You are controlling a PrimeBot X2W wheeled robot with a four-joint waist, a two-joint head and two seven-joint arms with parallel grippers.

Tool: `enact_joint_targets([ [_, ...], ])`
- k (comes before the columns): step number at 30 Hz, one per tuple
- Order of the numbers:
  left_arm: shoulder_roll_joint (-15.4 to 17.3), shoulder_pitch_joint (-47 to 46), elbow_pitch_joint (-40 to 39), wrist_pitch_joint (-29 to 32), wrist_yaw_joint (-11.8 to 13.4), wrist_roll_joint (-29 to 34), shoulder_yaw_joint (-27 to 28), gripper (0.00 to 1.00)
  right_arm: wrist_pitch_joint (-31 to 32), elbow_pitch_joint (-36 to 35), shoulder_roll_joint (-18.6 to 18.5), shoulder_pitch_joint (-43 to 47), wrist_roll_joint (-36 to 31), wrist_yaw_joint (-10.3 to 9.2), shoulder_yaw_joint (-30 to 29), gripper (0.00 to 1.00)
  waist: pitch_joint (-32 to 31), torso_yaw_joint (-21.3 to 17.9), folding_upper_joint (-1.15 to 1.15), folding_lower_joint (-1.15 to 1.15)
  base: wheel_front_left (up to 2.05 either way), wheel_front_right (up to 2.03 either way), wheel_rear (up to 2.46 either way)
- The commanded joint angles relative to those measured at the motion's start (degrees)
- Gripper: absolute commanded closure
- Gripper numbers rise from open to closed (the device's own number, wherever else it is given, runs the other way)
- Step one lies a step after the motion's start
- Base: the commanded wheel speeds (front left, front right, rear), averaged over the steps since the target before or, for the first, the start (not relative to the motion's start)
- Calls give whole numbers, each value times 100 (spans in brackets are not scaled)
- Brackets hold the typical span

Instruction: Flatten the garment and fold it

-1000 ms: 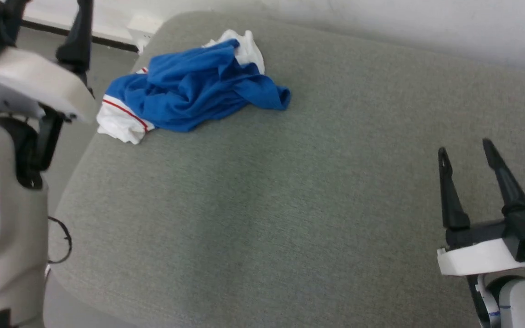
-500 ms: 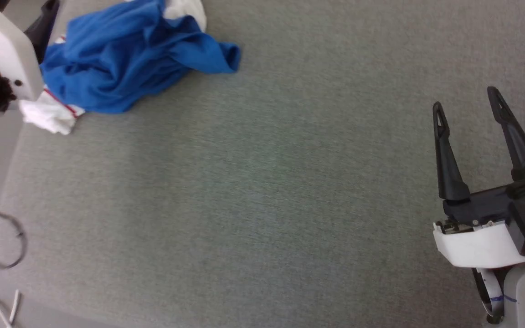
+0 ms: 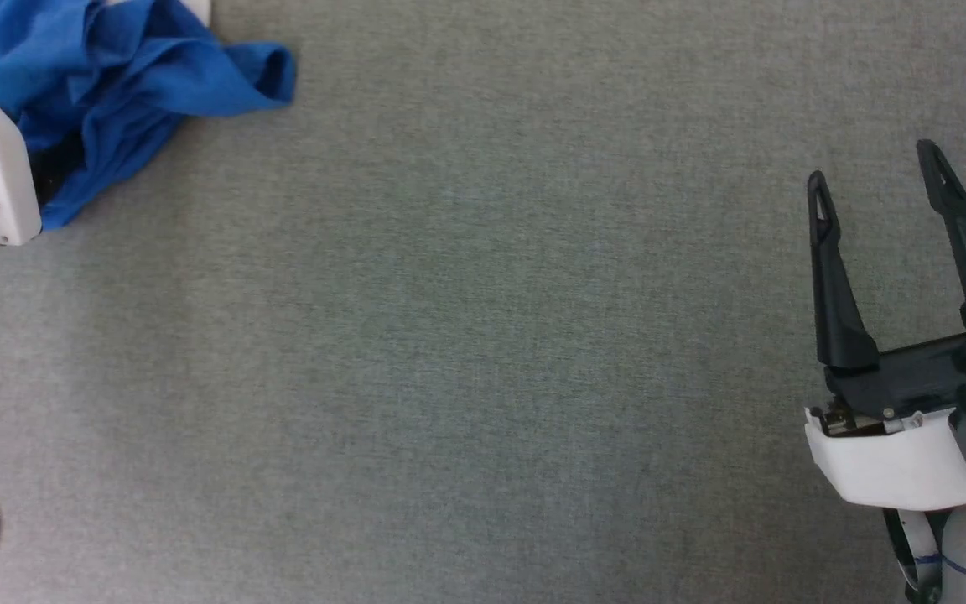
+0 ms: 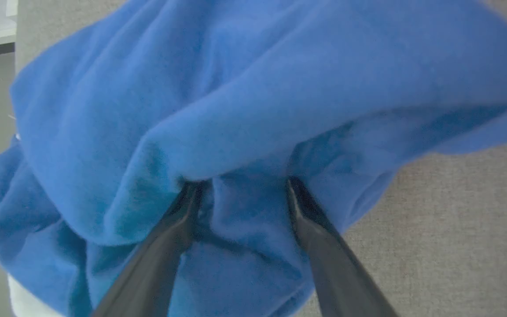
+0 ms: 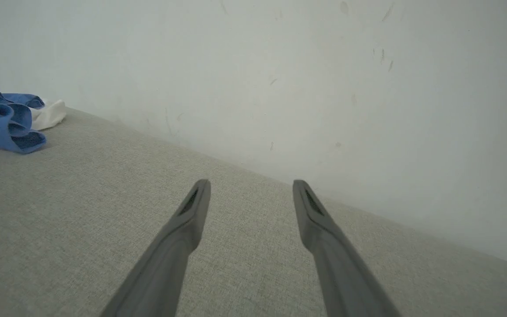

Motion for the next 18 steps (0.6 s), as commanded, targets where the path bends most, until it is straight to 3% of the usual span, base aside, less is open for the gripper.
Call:
enact_joint_targets([
  [1, -76, 34, 124, -25, -37, -106, -66, 0, 19, -51, -3, -5, -48, -5, 26, 0, 183, -162, 0, -1, 0, 0, 0],
  [2, -102, 35, 180, -34, -37, -133, -99, 33, 24, -53, -3, -8, -49, -5, 35, 0, 188, -162, 0, -1, 0, 0, 0],
  [3, -102, 35, 180, -34, -37, -133, -99, 33, 24, -53, -3, -8, -49, -5, 35, 0, 188, -162, 0, -1, 0, 0, 0],
  [5, -139, 33, 289, -59, -37, -180, -152, 100, 34, -51, -3, -18, -52, -5, 40, 0, 188, -156, 0, -1, 0, 0, 0],
  [18, -32, -191, 546, -1038, -37, -270, -30, 100, -127, 214, -3, -73, 121, -5, 63, 0, -370, -143, 0, -1, 0, 0, 0],
])
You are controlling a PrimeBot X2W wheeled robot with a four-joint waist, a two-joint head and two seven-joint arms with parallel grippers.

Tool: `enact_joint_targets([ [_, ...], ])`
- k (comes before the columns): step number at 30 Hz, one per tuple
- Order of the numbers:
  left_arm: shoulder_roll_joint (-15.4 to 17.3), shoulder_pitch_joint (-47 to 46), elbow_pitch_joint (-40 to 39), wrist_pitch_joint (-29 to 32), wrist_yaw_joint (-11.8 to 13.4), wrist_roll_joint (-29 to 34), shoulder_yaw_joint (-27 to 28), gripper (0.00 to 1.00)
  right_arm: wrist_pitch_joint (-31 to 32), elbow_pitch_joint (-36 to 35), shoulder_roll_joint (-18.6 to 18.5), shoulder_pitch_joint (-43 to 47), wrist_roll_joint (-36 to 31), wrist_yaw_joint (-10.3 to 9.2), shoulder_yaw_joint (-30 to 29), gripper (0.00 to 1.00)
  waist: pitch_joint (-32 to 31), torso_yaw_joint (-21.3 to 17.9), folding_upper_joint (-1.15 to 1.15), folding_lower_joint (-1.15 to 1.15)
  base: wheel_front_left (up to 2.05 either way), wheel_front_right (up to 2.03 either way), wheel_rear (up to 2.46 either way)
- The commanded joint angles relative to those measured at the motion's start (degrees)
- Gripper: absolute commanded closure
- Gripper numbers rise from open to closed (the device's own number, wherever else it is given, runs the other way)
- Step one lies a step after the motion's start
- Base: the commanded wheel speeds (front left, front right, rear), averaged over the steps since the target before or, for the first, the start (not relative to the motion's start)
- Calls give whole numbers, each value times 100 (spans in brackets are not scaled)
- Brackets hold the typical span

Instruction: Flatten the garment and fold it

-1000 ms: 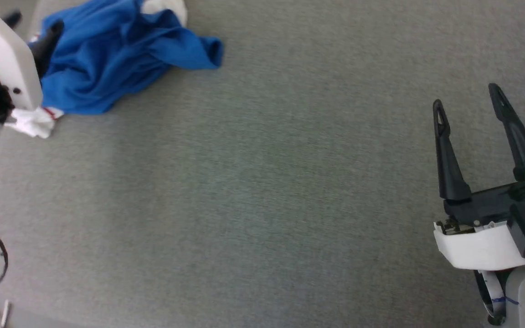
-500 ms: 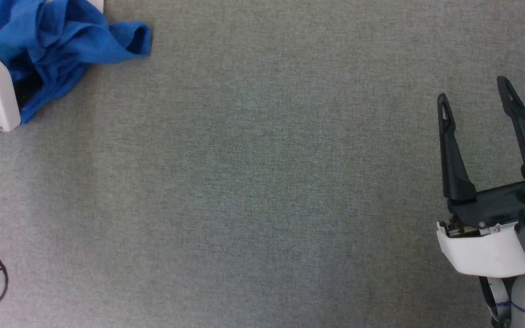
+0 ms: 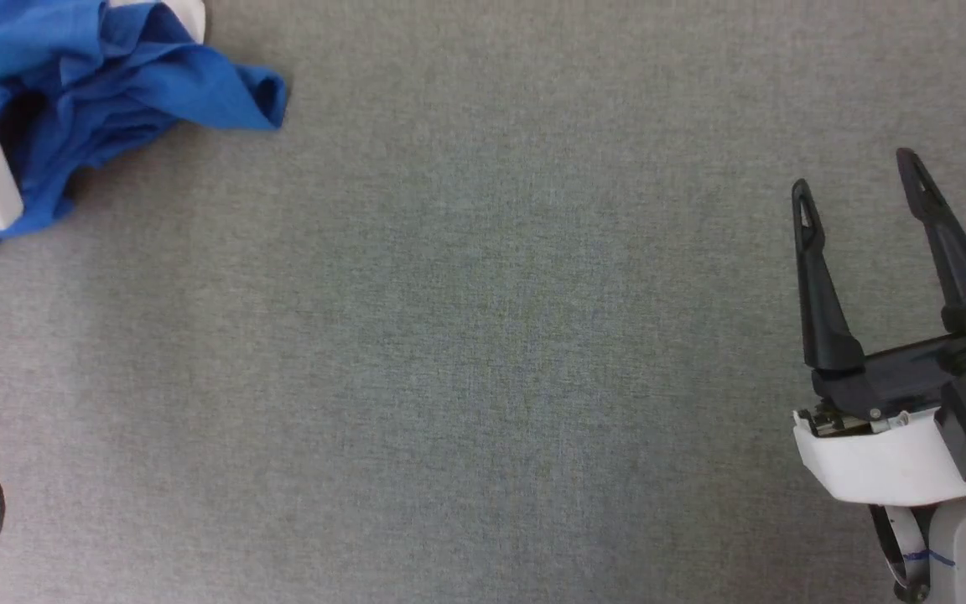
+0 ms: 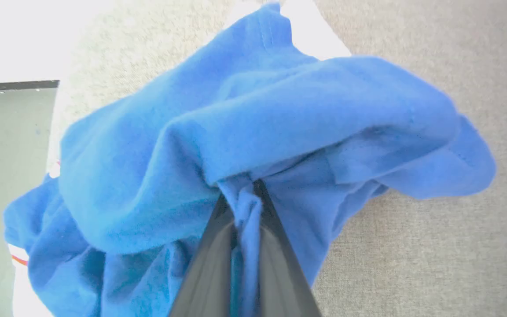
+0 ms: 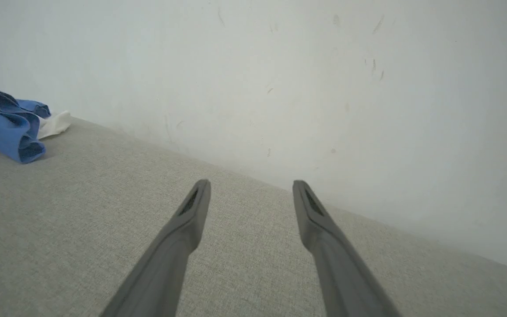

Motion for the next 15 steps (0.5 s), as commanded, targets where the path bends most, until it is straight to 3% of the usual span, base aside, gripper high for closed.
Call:
enact_joint_targets([
  [1, 28, -92, -1, -124, -36, -18, 62, 100, -64, 56, -3, -62, 67, -5, -9, 0, -256, -34, 0, 0, 0, 0, 0],
  [10, 169, -321, -335, -728, -36, 267, -13, 100, -367, 445, -3, 106, 399, -5, -292, 0, -1158, -200, 0, 0, 0, 0, 0],
  [15, -107, -551, -653, -668, -28, 253, -132, 100, -490, 660, -3, 299, 566, -5, -542, 0, -1692, -260, 0, 0, 0, 0, 0],
])
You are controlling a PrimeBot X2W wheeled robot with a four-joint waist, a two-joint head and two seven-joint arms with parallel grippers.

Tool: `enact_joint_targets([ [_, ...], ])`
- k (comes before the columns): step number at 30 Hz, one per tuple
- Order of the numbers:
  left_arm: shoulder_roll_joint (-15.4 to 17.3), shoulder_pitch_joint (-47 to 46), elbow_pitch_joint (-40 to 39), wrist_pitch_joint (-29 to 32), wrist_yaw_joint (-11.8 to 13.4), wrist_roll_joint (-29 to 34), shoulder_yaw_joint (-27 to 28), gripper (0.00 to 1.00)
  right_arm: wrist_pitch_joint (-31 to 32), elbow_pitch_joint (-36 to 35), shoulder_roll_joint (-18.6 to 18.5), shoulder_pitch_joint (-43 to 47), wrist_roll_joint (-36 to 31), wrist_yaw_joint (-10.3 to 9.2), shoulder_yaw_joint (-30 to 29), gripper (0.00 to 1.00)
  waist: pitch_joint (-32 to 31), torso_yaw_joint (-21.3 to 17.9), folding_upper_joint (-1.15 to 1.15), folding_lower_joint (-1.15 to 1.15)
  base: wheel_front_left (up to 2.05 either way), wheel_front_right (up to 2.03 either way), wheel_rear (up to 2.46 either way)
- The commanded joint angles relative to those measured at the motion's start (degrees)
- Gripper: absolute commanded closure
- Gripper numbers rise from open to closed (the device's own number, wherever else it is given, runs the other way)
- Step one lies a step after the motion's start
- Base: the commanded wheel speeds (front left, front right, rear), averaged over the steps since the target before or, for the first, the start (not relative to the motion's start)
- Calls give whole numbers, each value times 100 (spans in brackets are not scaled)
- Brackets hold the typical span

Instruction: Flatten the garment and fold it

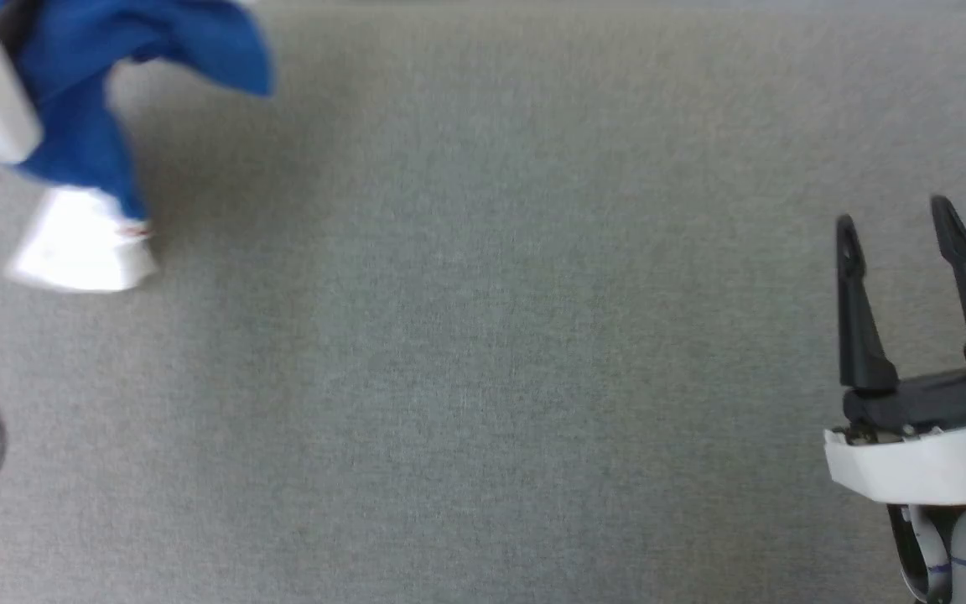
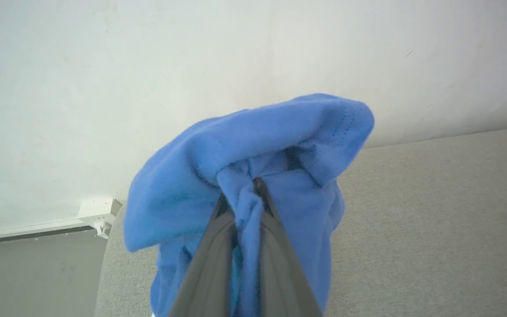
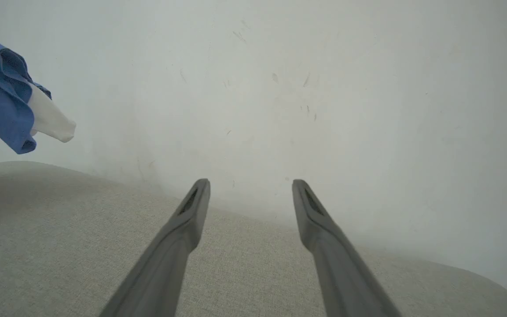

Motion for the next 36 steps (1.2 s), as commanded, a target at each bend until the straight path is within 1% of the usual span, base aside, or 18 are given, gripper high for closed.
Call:
enact_joint_targets([
  [1, -149, -149, -132, 21, -12, 4, -56, 100, -56, 49, 1, 87, 74, -5, -66, 0, -584, -126, 0, 1, 0, 0, 0],
  [6, -630, -332, -610, 244, 125, -95, -221, 100, -149, 197, 1, 293, 244, -5, -243, 0, -1096, -255, 0, 1, 0, 0, 0],
  [9, -954, -386, -887, 369, 333, -147, -317, 100, -189, 274, 1, 398, 321, -5, -300, 0, -1329, -372, 0, 1, 0, 0, 0],
  [11, -1193, -412, -1060, 397, 528, -149, -373, 100, -211, 303, 1, 453, 369, -5, -327, 0, -1426, -455, 0, 1, 0, 0, 0],
  [14, -1596, -381, -1378, 380, 820, -135, -493, 100, -234, 319, 1, 518, 416, -5, -357, 0, -1504, -583, 0, 1, 0, 0, 0],
  [16, -1782, -373, -1583, 329, 925, 6, -653, 100, -245, 317, 1, 532, 441, -5, -360, 0, -1498, -682, 0, 1, 0, 0, 0],
  [19, -2148, -256, -1861, 207, 1130, 94, -835, 100, -263, 318, 1, 538, 468, -5, -390, 0, -1479, -818, 0, 1, 0, 0, 0],
  [23, -2551, -51, -2099, 26, 1248, 286, -1195, 100, -282, 298, 1, 563, 484, -5, -502, 0, -1423, -934, 0, 1, 0, 0, 0],
  [27, -2753, 248, -2021, -193, 1249, 591, -1642, 100, -303, 287, 1, 560, 521, -5, -570, 0, -1306, -1011, 0, 1, 0, 0, 0],
  [30, -2852, 551, -1770, -447, 1281, 765, -1880, 100, -322, 281, 1, 524, 568, -5, -574, 0, -1166, -1065, 0, 1, 0, 0, 0],
  [33, -2938, 870, -1331, -775, 1289, 975, -2138, 100, -341, 292, 1, 495, 624, -5, -573, 0, -1001, -1074, 0, 1, 0, 0, 0],
  [36, -3008, 1204, -711, -992, 1248, 1176, -2480, 100, -354, 330, 1, 439, 645, -5, -484, 0, -827, -1106, 0, 1, 0, 0, 0],
])
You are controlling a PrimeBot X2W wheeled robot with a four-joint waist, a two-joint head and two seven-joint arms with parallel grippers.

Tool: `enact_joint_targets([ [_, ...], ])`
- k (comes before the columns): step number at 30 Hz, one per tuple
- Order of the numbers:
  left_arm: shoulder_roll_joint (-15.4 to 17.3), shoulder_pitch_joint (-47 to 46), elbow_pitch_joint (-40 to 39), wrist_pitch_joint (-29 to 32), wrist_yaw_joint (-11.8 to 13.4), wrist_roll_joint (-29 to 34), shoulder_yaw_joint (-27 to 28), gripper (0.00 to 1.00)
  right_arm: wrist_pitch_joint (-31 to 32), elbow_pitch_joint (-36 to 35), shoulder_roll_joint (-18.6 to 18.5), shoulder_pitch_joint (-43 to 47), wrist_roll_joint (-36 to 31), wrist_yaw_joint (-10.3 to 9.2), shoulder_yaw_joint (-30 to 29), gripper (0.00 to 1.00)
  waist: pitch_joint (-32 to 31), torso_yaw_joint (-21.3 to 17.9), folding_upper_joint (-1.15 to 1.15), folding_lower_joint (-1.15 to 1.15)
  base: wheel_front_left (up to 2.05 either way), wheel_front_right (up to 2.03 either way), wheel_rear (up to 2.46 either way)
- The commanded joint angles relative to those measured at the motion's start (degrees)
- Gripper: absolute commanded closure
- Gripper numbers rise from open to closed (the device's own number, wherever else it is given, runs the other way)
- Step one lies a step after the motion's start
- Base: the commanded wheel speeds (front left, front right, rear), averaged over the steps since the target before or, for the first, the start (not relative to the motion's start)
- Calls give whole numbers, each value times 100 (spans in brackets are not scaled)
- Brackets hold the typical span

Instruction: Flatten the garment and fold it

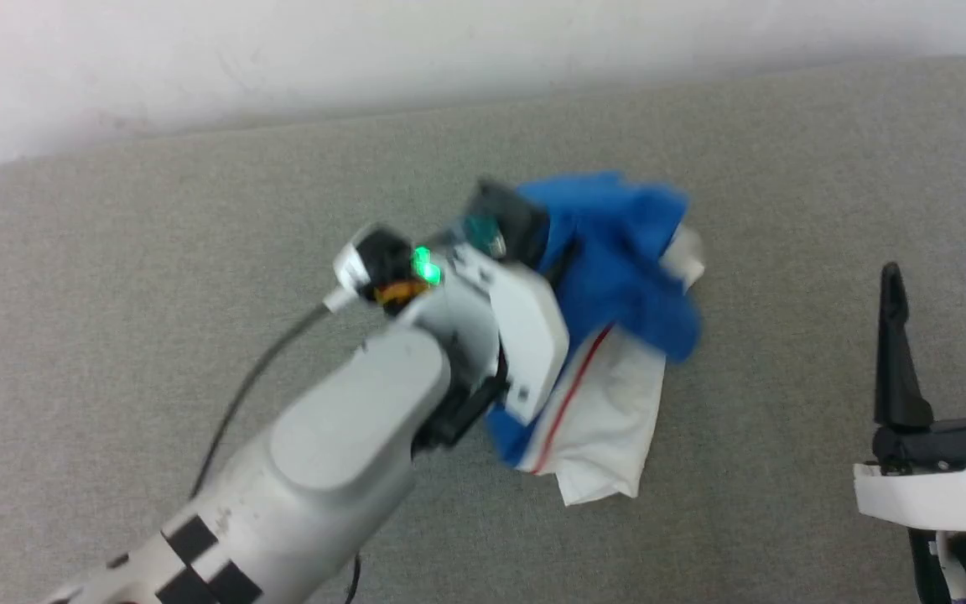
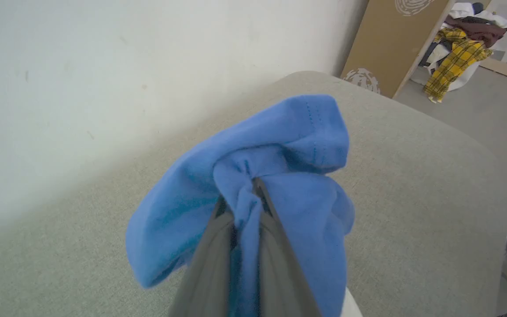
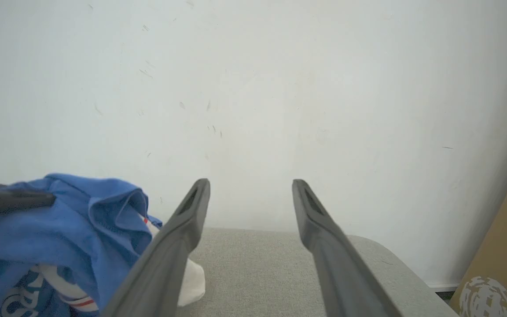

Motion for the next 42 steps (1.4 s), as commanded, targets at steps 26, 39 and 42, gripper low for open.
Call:
enact_joint_targets([
  [26, 205, 980, 214, -1659, 114, -323, 502, 0, 38, 153, 10, 16, -60, -5, 133, 0, -172, 271, -1, -1, 0, 0, 0],
  [39, 1411, 3719, -1863, -2768, 1334, 89, 2331, 0, 83, 300, 10, 469, 77, -5, 15, 0, -274, 358, -1, -1, 0, 0, 0],
  [42, 1291, 4515, -2452, -2771, 1438, 716, 2904, 0, 83, 380, 10, 578, 130, -5, 22, 0, -302, 394, -1, -1, 0, 0, 0],
])
